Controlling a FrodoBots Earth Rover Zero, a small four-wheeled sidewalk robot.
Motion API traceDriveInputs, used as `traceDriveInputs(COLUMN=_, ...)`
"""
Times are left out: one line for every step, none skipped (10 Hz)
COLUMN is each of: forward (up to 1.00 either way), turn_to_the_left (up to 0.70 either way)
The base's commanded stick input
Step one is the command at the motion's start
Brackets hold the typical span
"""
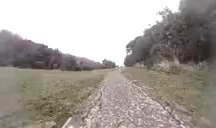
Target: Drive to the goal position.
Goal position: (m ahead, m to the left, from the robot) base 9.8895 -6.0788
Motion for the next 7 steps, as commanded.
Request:
traceDriveInputs(forward=0.0, turn_to_the_left=-0.6)
traceDriveInputs(forward=0.39, turn_to_the_left=-0.3)
traceDriveInputs(forward=0.6, turn_to_the_left=-0.15)
traceDriveInputs(forward=0.6, turn_to_the_left=-0.15)
traceDriveInputs(forward=0.6, turn_to_the_left=-0.15)
traceDriveInputs(forward=0.6, turn_to_the_left=-0.15)
traceDriveInputs(forward=0.6, turn_to_the_left=-0.15)
